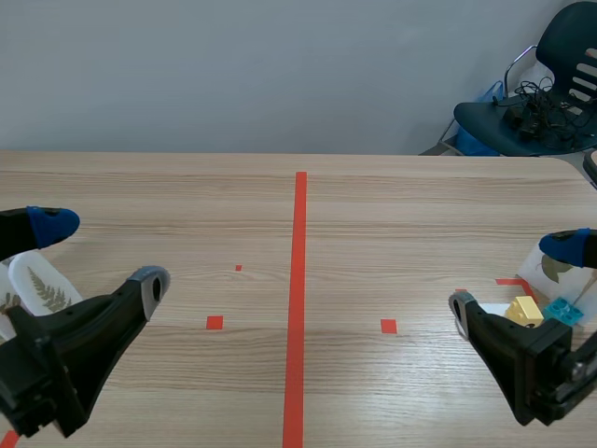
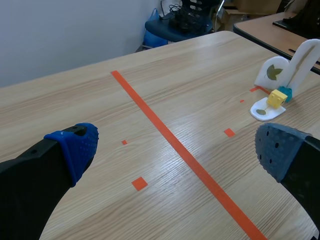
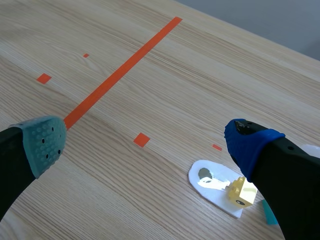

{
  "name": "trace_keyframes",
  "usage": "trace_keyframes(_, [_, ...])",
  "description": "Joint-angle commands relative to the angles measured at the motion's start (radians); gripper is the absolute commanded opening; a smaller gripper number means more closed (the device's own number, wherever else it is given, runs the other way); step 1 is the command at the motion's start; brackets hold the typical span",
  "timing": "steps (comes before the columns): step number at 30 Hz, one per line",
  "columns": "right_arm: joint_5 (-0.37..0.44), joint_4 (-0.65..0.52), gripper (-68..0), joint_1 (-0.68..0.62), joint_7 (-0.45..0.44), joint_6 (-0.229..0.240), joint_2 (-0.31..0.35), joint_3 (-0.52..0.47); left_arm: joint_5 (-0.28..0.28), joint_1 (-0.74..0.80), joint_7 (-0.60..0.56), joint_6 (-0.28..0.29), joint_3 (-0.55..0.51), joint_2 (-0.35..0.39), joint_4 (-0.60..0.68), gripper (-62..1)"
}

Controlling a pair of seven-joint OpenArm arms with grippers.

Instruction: Do the leaf sorting experiment

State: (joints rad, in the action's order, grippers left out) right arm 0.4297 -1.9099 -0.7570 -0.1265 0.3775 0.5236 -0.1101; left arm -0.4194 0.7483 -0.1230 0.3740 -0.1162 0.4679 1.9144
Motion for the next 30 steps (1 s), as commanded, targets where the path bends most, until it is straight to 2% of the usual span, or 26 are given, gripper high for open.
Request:
trace_keyframes(1, [0.004,-0.015,0.4,0.042,-0.014,0.0,0.002,-0.008,-0.006,-0.007,-0.008,0.037,-0.002,0.06,-0.004,1.4])
trace_keyframes(22, [0.004,-0.015,0.4,0.043,-0.01,0.0,0.002,-0.008,-0.006,-0.034,-0.007,0.04,-0.002,0.06,-0.004,1.4])
trace_keyframes(30, [0.004,-0.015,0.4,0.043,-0.01,0.0,0.002,-0.008,-0.006,-0.037,0.03,0.04,-0.002,0.06,-0.004,1.4])
